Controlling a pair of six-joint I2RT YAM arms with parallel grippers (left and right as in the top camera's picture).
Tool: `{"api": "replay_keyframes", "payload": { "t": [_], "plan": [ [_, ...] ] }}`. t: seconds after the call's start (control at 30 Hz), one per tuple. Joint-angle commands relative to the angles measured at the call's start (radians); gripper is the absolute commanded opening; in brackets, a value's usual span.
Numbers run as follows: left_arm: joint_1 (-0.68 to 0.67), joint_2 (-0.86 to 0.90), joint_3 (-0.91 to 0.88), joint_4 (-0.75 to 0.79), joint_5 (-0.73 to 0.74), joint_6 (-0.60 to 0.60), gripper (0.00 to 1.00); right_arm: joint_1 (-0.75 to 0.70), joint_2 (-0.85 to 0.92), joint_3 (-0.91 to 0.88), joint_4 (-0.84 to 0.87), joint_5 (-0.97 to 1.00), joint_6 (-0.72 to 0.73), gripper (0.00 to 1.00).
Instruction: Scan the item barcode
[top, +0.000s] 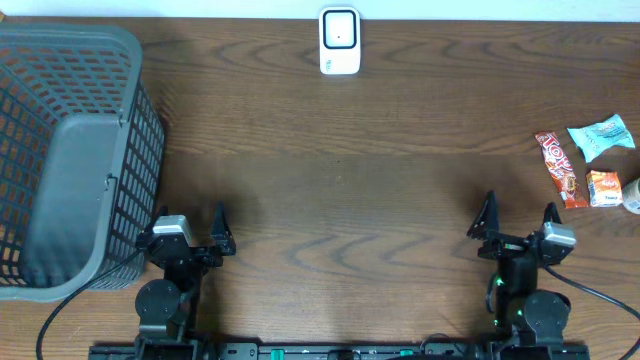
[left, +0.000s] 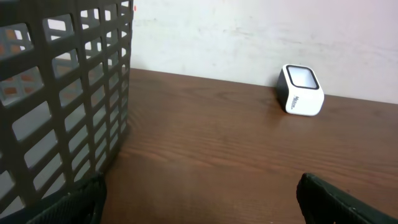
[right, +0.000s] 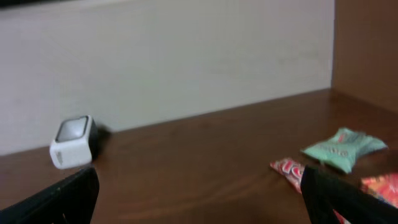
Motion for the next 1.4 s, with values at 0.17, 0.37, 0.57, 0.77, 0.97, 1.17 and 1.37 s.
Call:
{"api": "replay_keyframes", "payload": {
  "t": [0.17, 0.37, 0.57, 0.77, 0.97, 1.17, 1.37],
  "plan": [
    [0.004, -0.005, -0.03, -0.017, -0.006, -0.002, 0.98, -0.03, -0.011, -0.031, -0.073, -0.01, -0.005, 0.99],
    [0.004, -0.005, -0.03, -0.017, -0.006, -0.002, 0.98, -0.037, -0.011, -0.031, -0.08, -0.05, -0.095, 0.99],
    [0.004, -0.005, -0.03, -0.017, -0.006, -0.002, 0.98, -0.036, -0.01, -0.031, -0.077, -0.049, -0.099, 0.99],
    [0.004, -0.005, -0.03, -0.017, -0.006, -0.002, 0.98, -0.036, -0.009, -0.031, -0.077, -0.05, -0.099, 0.99],
    [0.004, -0.005, -0.03, -0.017, -0.006, -0.002, 0.98, -0.036, -0.009, -0.031, -0.077, -0.05, -0.099, 0.99],
    [0.004, -0.01, -0.03, -0.017, -0.006, -0.002, 0.98, -0.036, -0.009, -0.031, -0.077, -0.05, -0.099, 0.99],
    [0.003, -0.01, -0.03, -0.017, -0.006, -0.002, 0.98, -0.036, -0.009, -0.031, -0.077, -0.05, -0.099, 0.99]
  ]
}}
